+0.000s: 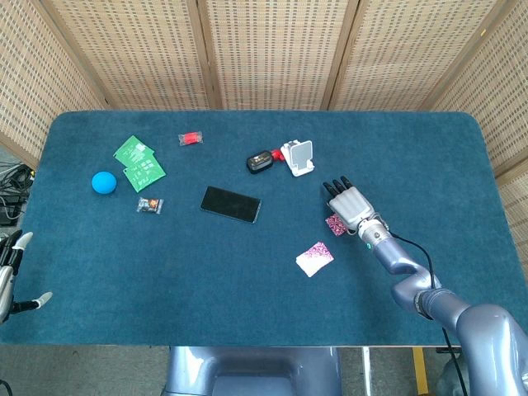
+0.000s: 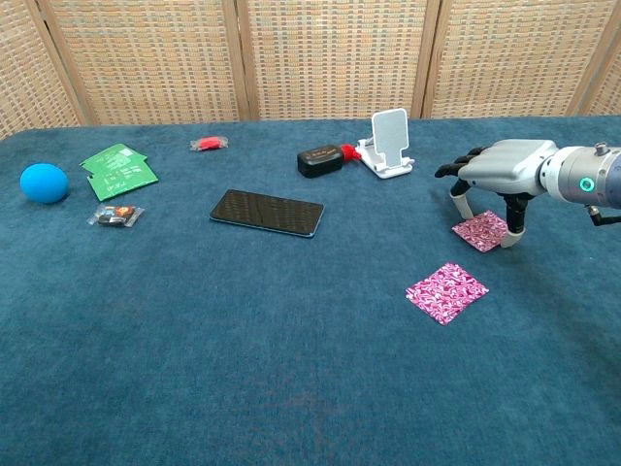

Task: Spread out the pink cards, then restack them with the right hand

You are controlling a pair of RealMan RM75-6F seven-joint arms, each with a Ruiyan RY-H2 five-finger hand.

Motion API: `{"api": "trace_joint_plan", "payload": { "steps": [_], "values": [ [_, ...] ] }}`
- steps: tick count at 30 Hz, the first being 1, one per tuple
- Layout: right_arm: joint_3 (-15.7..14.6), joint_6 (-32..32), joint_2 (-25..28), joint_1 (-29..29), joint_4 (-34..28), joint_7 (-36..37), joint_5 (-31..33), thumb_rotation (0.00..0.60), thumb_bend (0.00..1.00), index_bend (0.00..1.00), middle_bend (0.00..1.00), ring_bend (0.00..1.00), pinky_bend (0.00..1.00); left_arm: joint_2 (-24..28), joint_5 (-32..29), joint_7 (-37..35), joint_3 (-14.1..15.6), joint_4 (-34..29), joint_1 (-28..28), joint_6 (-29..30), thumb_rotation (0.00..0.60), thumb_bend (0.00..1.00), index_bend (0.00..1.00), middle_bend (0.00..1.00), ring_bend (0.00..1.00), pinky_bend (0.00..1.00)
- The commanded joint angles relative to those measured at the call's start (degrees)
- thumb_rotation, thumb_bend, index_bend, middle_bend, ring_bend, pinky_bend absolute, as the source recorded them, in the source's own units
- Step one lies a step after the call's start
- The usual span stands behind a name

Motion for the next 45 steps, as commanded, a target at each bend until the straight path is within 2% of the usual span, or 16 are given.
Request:
{"api": "trace_joint_plan", "payload": {
  "steps": [1,25,35,40,45],
  "values": [
    [0.1,0.1,0.3,0.0,-0.4,-0.3,0.1,0.6,0.29,0.53,0.07,0.03,0.06,0.0,0.1,0.0,0.0,0.0,0.0,0.1,0.6,0.0,0.0,0.0,0.0,0.0],
    [1.2,2.2,5.5,-1.2,-9.0,-6.2,2.2,0.6,0.29,0.54,0.07,0.03,0.06,0.6,1.8,-1.1,0.4,-0.6,0.4,1.1,0.6,0.0,0.0,0.0,0.0,0.0],
    [1.3,4.8,11.4,-2.4,-22.1,-13.3,4.0,0.6,0.29,0.53,0.07,0.05,0.06,1.4,3.5,-3.3,0.7,-0.6,0.2,0.9,0.6,0.0,0.0,0.0,0.0,0.0],
    [1.3,5.2,13.7,-2.7,-30.5,-20.4,7.9,0.6,0.29,0.53,0.07,0.06,0.06,1.8,4.0,-4.8,1.0,-0.3,-0.1,0.2,0.6,0.0,0.0,0.0,0.0,0.0],
    [1.3,5.9,13.6,-2.2,-36.4,-27.1,12.6,0.6,0.29,0.54,0.08,0.06,0.06,2.1,4.8,-6.1,1.3,-0.1,-0.1,0.1,0.6,0.0,0.0,0.0,0.0,0.0]
  ]
}}
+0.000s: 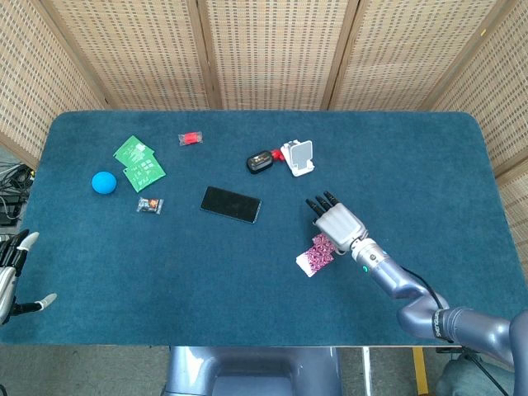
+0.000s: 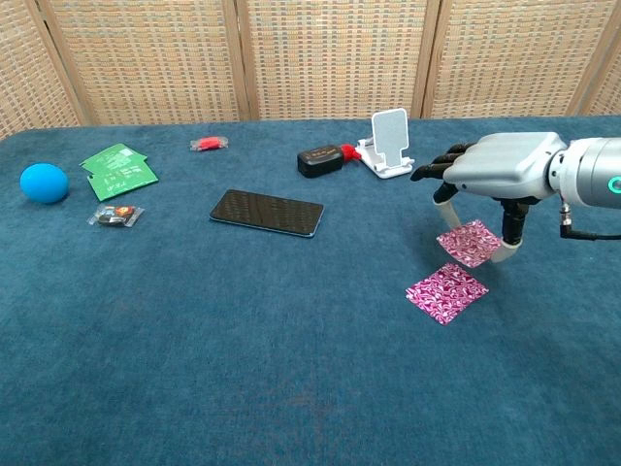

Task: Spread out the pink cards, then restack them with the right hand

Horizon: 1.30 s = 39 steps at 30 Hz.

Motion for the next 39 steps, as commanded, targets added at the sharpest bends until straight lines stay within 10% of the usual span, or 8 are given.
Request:
{"api": "trace_joint_plan", "payload": {
  "steps": [1,16,39],
  "values": [
    [0.0,1.0,0.1,0.5,-5.1,-6.5,5.0,0.6,0.29,0.54,0.08,0.06,0.06,0.2,0.4,-0.7,0.2,0.3,0.0,0.0,0.6,0.0,0.0,0.0,0.0,0.0],
    [-2.8,4.6,-6.0,4.3,-8.0,-22.3,17.8,0.6,0.29,0.54,0.09,0.06,0.07,0.8,0.3,-3.3,0.3,1.1,0.2,-0.1,0.6,0.0,0.0,0.0,0.0,0.0],
    [-5.3,5.9,-7.5,6.6,-5.5,-23.6,19.6,0.6,0.29,0.55,0.09,0.06,0.08,0.7,-0.2,-3.2,0.2,1.4,0.2,-0.3,0.6,0.0,0.0,0.0,0.0,0.0]
  ]
}}
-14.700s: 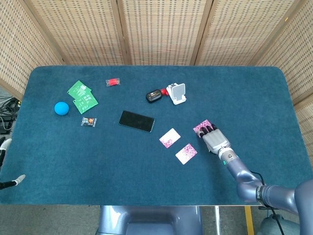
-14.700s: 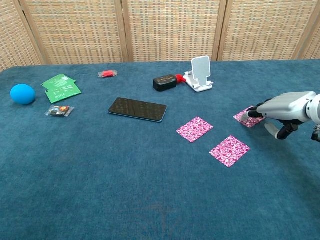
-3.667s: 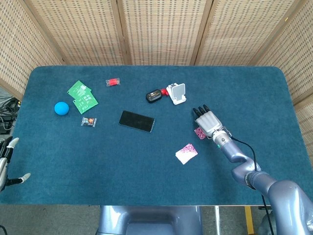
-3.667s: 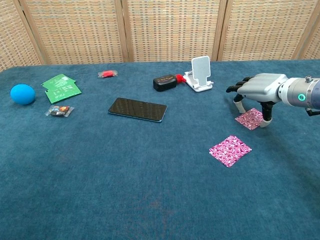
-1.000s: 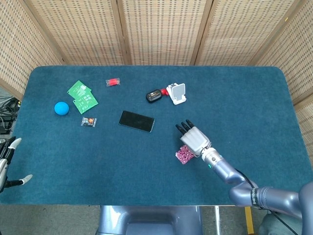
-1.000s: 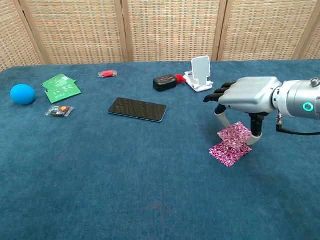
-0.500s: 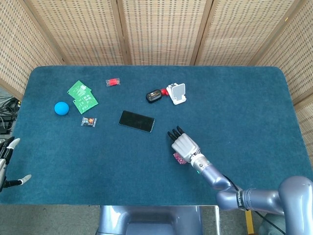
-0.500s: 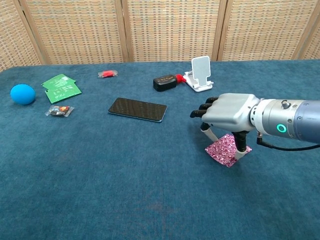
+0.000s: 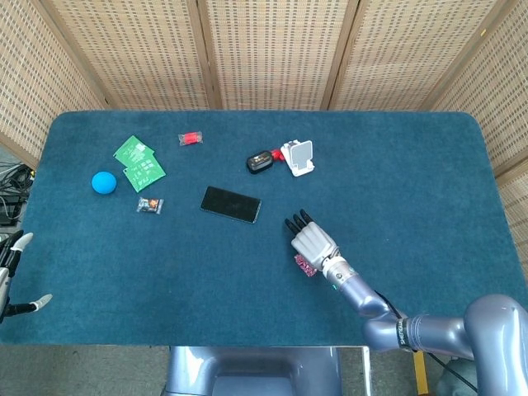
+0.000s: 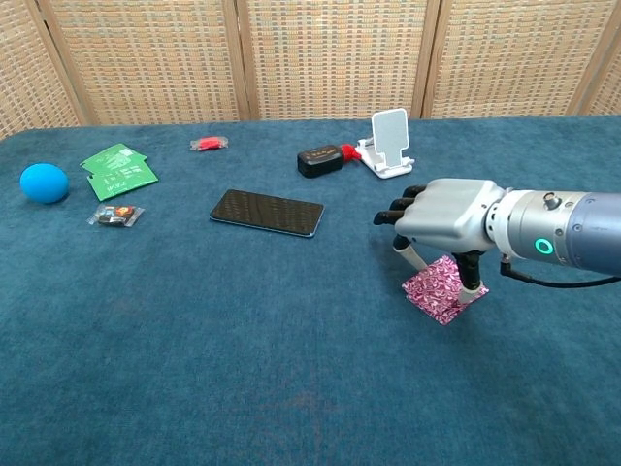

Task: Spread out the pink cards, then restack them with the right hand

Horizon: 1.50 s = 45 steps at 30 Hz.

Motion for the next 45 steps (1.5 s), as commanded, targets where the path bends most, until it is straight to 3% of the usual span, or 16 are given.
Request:
{"api": "trace_joint_plan", "payload": {
  "steps": [1,40,45],
  "values": [
    [-0.5,0.1,0.3,-0.1,0.0,0.3,-0.4,0.6,0.29,0.55,0.09,0.06,0.08,0.0,0.0,0.1,0.0,0.0,0.0,-0.1,0.6,0.0,0.0,0.0,0.0,0.0],
    [-1.9,1.2,1.5,1.3,-2.5,1.6,2.3,0.6,0.23,0.44,0.07,0.06,0.08,0.1,0.1,0.0,0.0,-0.2,0.2,0.4,0.6,0.0,0.0,0.0,0.0,0.0],
    [-1.0,3.2,4.1,1.1,-5.8,2.7,1.2,0.6,0.23,0.44,0.06,0.06,0.08,0.2,0.2,-0.4,0.0,0.0,0.3,0.6,0.6,0.0,0.0,0.0,0.0,0.0]
  ]
}}
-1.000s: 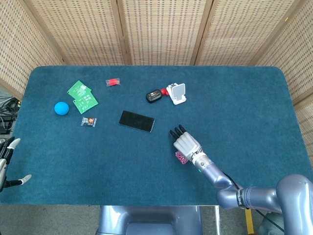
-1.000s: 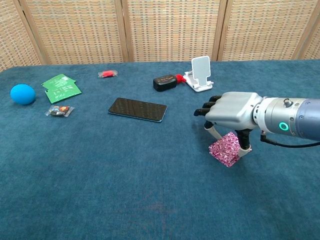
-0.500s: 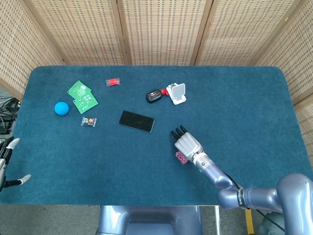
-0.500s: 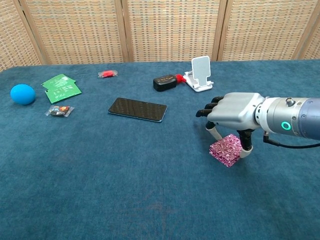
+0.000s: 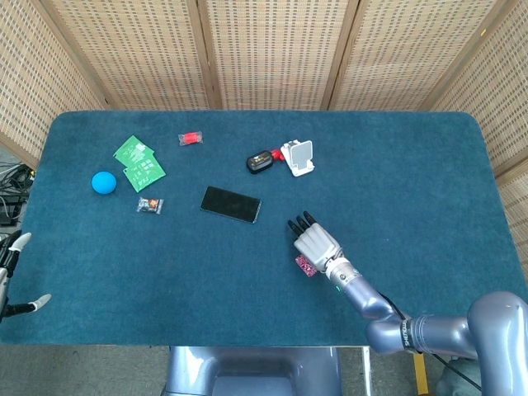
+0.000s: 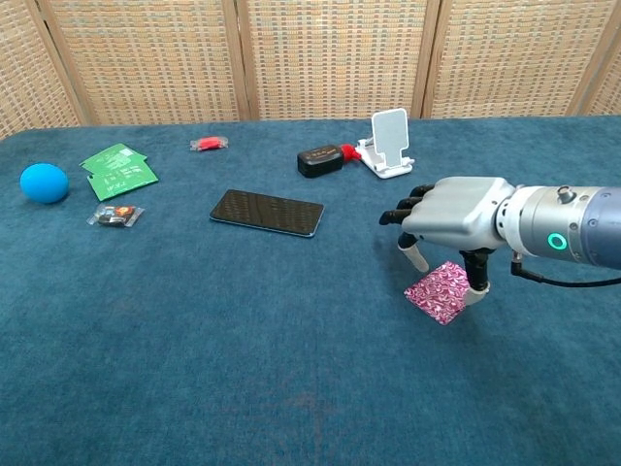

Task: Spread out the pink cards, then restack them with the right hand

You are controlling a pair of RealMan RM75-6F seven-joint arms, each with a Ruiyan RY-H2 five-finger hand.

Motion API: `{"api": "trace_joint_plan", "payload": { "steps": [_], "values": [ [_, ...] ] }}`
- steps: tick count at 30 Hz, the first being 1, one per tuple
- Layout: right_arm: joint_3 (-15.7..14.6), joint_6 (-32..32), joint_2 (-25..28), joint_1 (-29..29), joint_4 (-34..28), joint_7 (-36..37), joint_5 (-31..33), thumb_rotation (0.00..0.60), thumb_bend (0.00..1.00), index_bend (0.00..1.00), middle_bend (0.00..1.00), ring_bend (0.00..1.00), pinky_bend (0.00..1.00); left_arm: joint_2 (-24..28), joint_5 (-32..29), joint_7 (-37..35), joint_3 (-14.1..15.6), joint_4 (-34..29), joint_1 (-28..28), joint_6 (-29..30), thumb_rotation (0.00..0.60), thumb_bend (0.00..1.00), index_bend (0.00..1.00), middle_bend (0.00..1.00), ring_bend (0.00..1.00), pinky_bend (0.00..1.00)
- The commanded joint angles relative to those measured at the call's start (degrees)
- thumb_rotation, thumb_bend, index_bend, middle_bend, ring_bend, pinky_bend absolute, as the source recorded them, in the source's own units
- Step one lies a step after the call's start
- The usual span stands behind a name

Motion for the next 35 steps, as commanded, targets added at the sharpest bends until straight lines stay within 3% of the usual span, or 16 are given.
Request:
{"api": "trace_joint_plan", "payload": {
  "steps": [1,9,12,14,16,22,28,35],
  "values": [
    [1.1,2.3,3.0,-0.4,-3.6,1.4,-1.6,0.6,0.23,0.44,0.06,0.06,0.08,0.0,0.1,-0.2,0.0,0.1,0.1,0.1,0.6,0.0,0.0,0.0,0.0,0.0],
    [3.0,11.3,15.8,-6.5,-14.6,11.6,-10.2,0.6,0.22,0.4,0.06,0.06,0.06,0.4,1.5,-1.1,0.2,0.0,1.1,2.4,0.6,0.0,0.0,0.0,0.0,0.0],
    [2.5,17.4,20.5,-11.9,-17.4,19.2,-15.9,0.6,0.17,0.24,0.03,0.06,0.04,0.7,2.6,-1.7,0.5,-0.1,1.6,3.5,0.6,0.0,0.0,0.0,0.0,0.0],
    [1.8,22.5,23.3,-16.5,-19.0,25.2,-19.3,0.6,0.05,0.1,0.0,0.03,0.01,0.8,3.2,-1.8,0.6,0.1,1.8,4.1,0.6,0.0,0.0,0.0,0.0,0.0],
    [1.0,25.6,25.1,-19.8,-19.9,29.2,-21.3,0.6,0.0,0.02,0.0,0.0,0.0,0.9,4.0,-1.7,0.8,0.1,2.0,4.7,0.6,0.0,0.0,0.0,0.0,0.0],
    [-2.0,33.6,27.3,-29.1,-19.6,37.8,-27.8,0.6,0.0,0.0,0.0,0.0,0.0,0.7,6.0,-1.2,1.4,0.1,2.8,6.8,0.6,0.0,0.0,0.0,0.0,0.0],
    [-5.1,39.8,25.5,-36.7,-12.9,41.3,-34.1,0.6,0.0,0.0,0.0,0.0,0.0,0.5,7.8,-1.2,1.9,0.2,3.9,9.1,0.6,0.0,0.0,0.0,0.0,0.0],
    [-4.2,41.3,24.4,-40.4,-8.8,43.4,-35.7,0.6,0.0,0.0,0.0,0.0,0.0,0.2,9.2,-1.3,2.6,0.8,4.8,10.6,0.6,0.0,0.0,0.0,0.0,0.0]
  ]
}}
